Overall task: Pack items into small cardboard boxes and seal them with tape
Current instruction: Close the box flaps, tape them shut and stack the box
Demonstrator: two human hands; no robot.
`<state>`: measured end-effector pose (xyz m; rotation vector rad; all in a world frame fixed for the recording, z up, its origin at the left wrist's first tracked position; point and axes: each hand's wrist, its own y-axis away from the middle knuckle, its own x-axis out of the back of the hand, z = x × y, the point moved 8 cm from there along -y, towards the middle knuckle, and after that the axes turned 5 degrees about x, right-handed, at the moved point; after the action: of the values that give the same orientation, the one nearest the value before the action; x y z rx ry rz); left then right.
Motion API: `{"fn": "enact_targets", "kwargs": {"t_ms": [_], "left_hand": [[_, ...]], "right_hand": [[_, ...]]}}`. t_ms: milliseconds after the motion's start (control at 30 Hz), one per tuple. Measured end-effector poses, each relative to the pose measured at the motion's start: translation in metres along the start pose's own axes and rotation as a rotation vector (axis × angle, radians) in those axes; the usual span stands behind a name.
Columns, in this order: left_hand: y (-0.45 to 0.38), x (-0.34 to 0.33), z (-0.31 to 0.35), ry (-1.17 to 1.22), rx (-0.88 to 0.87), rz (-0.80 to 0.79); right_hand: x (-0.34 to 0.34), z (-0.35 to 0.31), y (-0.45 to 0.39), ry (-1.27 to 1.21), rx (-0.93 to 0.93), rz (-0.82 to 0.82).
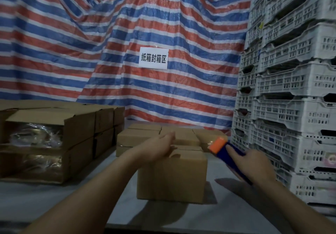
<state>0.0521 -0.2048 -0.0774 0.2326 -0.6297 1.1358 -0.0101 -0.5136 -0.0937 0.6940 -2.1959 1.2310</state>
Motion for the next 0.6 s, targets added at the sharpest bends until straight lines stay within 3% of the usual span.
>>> {"fn": "enact_targets", "kwargs": {"t_ms": [100,200,400,600], "left_hand": [[0.003,0.01,0.0,0.193,-0.011,0.002],[0.004,0.019,-0.001,0.324,-0.003,0.051],[0.008,0.03,-0.009,0.659,0.137,0.137],[0.011,0.038,-0.013,0.88,0.197,0.135]], "right_hand": [[0.028,-0.049,-0.031,-0.475,-0.055,-0.043],[0.039,-0.119,-0.045,-0.762,0.039,-0.294],[0.0,-0.193,-0.036,-0.732,0.128,-0.686],[-0.02,-0.2,-0.035,-0.623,0.176,-0.753]]}}
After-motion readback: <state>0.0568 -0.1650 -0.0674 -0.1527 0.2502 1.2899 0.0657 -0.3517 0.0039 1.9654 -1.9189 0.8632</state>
